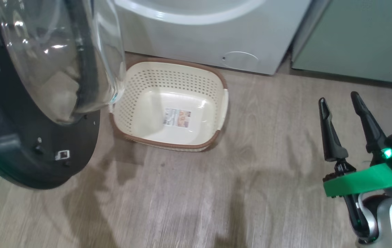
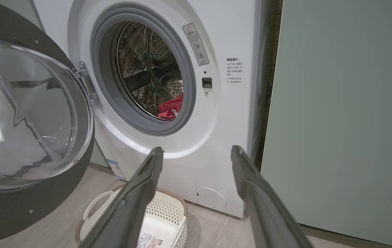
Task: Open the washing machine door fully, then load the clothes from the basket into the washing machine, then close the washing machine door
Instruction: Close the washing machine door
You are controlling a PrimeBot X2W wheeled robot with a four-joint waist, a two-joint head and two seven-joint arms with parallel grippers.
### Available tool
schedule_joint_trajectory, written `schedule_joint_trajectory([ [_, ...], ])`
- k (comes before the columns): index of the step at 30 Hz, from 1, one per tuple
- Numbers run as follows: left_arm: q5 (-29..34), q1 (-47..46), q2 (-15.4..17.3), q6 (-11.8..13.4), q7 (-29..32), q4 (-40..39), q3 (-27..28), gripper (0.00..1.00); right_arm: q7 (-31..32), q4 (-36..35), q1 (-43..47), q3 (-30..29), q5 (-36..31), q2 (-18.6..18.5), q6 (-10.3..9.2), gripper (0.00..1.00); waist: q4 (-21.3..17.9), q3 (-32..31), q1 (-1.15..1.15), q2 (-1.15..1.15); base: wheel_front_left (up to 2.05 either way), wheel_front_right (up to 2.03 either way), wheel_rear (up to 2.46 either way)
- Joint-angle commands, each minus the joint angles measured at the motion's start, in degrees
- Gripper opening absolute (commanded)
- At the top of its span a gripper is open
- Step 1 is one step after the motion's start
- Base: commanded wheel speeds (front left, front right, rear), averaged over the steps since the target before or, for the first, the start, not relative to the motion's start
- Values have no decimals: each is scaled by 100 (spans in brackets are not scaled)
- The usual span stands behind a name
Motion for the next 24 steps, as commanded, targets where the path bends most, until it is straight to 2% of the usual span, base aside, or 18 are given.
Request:
schedule_joint_trajectory([
  [1,-51,-13,200,-10,115,-323,171,0,-82,-154,-214,138,57,-32,0,100,-212,61,0,0,0,0,0],
  [14,-178,18,47,62,384,-988,-55,0,-409,84,-275,202,290,-32,0,100,-954,208,0,0,0,0,0],
  [24,-154,-312,176,407,498,-1457,-242,0,-675,259,-377,284,450,-32,0,100,-1528,493,0,0,0,0,0],
])
